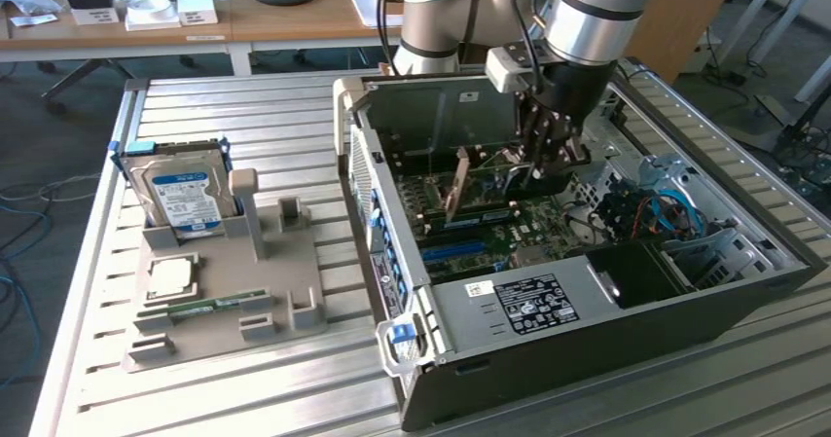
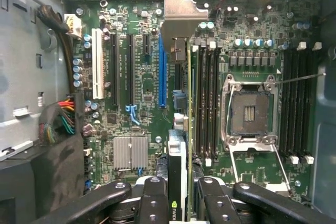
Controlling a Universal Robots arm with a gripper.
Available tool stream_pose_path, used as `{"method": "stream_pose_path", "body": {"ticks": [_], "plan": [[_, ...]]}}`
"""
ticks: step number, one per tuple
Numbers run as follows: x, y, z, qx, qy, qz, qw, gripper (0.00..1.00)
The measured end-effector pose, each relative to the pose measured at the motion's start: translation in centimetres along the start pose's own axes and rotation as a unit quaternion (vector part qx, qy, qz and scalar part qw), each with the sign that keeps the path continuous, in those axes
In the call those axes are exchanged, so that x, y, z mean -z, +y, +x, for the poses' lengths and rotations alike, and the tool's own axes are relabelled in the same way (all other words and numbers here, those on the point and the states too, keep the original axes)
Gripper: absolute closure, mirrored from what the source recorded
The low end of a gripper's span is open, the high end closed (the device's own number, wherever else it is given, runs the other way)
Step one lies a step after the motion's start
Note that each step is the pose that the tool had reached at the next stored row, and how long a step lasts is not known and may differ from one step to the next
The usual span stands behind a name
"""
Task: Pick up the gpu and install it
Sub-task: 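Insert the gpu into the slot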
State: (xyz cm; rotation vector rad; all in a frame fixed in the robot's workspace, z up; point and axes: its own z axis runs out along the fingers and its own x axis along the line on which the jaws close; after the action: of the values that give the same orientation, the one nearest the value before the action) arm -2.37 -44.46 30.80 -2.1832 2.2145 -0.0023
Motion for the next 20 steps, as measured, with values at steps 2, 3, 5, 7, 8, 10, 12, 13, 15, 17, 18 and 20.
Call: {"method": "stream_pose_path", "body": {"ticks": [2, 3, 5, 7, 8, 10, 12, 13, 15, 17, 18, 20], "plan": [[-0.09, 0.21, 0.01, 0.0, -0.0001, 0.0084, 1.0, 0.73], [-0.12, 0.3, 0.01, 0.0, -0.0001, 0.0117, 0.9999, 0.73], [-0.12, 0.33, 0.01, 0.0, 0.0, 0.0127, 0.9999, 0.73], [-0.13, 0.41, 0.04, 0.0, -0.0001, 0.0127, 0.9999, 0.73], [-0.12, 0.47, 0.07, 0.0, 0.0001, 0.0127, 0.9999, 0.73], [-0.14, 0.59, 0.13, 0.0, 0.0007, 0.0128, 0.9999, 0.73], [-0.13, 0.68, 0.15, 0.0, 0.0018, 0.0128, 0.9999, 0.73], [-0.12, 0.72, 0.16, 0.0, 0.0025, 0.0128, 0.9999, 0.73], [-0.14, 0.76, 0.17, -0.001, 0.0039, 0.0128, 0.9999, 0.73], [-0.13, 0.77, 0.17, -0.001, 0.0045, 0.0128, 0.9999, 0.73], [-0.13, 0.77, 0.17, -0.001, 0.0045, 0.0128, 0.9999, 0.73], [-0.13, 0.78, 0.17, -0.001, 0.0045, 0.0129, 0.9999, 0.73]]}}
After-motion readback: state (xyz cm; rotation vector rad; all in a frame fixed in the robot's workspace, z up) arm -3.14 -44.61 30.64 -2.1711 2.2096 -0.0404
